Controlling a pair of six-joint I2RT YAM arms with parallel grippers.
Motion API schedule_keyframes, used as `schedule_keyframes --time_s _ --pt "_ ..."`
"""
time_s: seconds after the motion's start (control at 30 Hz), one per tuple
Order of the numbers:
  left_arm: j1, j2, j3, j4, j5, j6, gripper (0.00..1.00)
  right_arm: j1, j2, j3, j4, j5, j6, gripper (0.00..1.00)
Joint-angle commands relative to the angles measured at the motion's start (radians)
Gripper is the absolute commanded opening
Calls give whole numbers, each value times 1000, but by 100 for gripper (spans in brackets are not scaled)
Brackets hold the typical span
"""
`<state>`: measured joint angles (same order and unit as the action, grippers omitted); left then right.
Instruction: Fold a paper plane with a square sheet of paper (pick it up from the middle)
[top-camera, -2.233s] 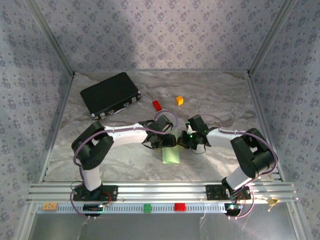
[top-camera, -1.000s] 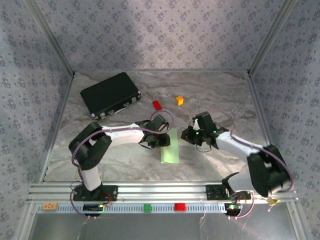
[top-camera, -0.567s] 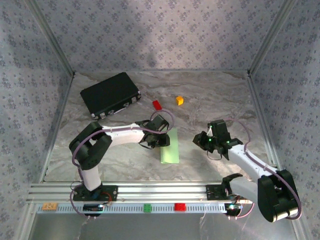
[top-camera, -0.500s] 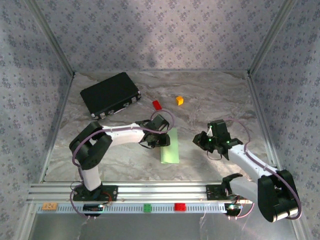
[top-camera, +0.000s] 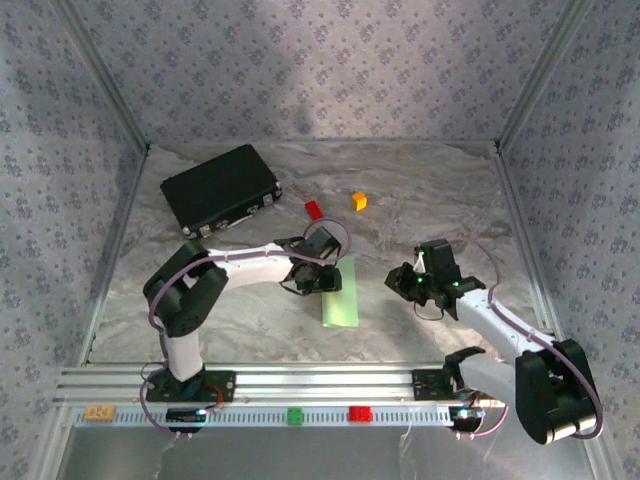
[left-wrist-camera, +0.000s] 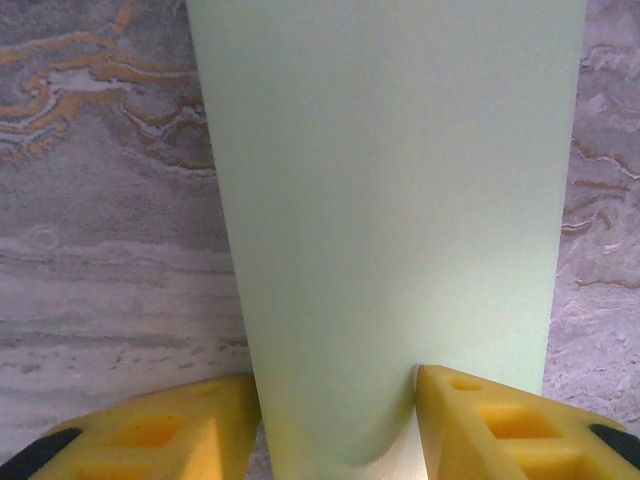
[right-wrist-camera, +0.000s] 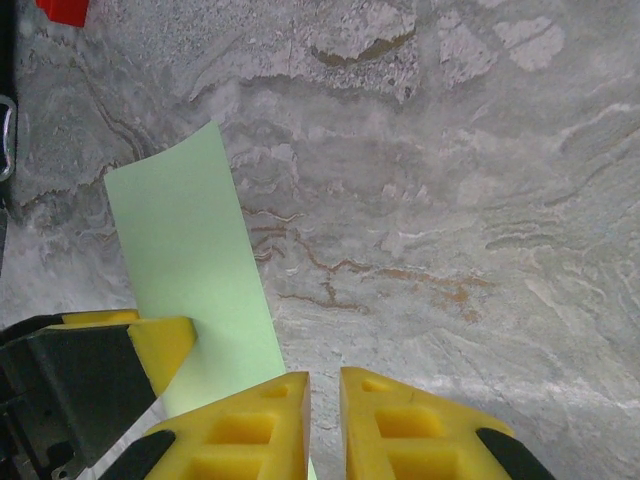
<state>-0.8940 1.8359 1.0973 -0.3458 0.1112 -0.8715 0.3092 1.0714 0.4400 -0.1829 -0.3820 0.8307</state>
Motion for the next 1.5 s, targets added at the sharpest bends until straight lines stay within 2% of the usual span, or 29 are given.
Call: schedule_keyframes --time_s 0.0,0.4,0.8,1.23,1.47 --pt "-8 91 -14 25 2 27 47 1 7 -7 3 -14 14 17" --pt "-12 106 -13 22 -3 27 48 38 56 7 44 -36 9 16" --pt "-13 111 -14 29 -1 28 47 183 236 110 120 -42 -18 0" --pt "-17 114 -24 41 -2 25 47 261 469 232 193 -92 -34 0" --pt "-19 113 -26 45 0 23 47 271 555 249 147 -50 -48 0"
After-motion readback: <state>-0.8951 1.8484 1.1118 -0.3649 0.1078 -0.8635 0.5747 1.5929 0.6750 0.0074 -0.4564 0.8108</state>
